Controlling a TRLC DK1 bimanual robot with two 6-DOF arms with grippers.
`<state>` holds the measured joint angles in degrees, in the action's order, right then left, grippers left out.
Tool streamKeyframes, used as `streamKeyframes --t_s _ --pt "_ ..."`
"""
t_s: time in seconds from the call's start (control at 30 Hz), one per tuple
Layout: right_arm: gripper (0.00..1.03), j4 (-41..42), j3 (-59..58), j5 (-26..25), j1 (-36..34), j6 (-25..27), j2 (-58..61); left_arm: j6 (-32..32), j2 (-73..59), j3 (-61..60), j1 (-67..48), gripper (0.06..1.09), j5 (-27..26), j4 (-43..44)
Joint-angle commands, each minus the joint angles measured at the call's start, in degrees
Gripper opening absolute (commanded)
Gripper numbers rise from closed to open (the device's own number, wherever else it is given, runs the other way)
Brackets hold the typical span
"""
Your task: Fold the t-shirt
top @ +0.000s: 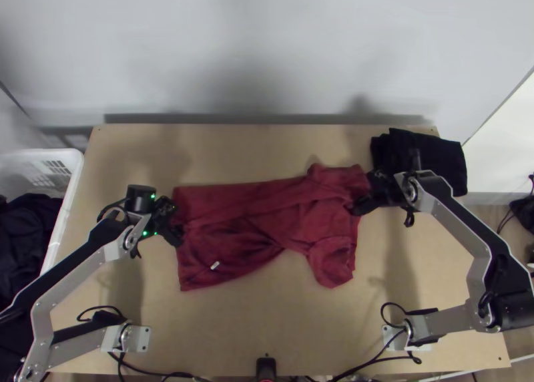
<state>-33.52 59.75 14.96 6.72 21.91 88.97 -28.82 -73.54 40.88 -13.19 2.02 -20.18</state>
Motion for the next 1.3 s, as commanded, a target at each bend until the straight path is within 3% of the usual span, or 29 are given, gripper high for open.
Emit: streamKeyframes --t_s 0.0,0.27,0.43,0.67,0.83,1.27 --pt "0.99 0.3 -0.1 0.1 1.6 -0.4 -0.1 1.7 -0.7 1.3 -0.8 1.04 0.6 1.2" --pt "0.99 -2.3 -0.5 0.1 -1.3 -0.1 -8.3 -0.2 10.0 4.0 2.1 1.04 0.6 -6.5" --pt "0.99 -6.7 -4.4 0.1 2.8 1.1 -14.9 -0.9 17.3 3.5 -10.0 1.04 0.5 -18.8" --pt "0.98 -9.2 -13.6 0.0 12.3 1.0 -19.4 -2.2 20.4 -2.1 -25.9 1.04 0.7 -26.4" --pt "0.96 -9.5 -17.0 0.0 15.6 0.0 -21.3 -3.8 19.3 -4.8 -31.5 1.04 3.7 -24.7" --pt "0.96 -9.5 -18.1 0.0 18.5 -2.7 -20.9 -5.2 11.8 -6.6 -37.1 1.04 3.7 -21.4"
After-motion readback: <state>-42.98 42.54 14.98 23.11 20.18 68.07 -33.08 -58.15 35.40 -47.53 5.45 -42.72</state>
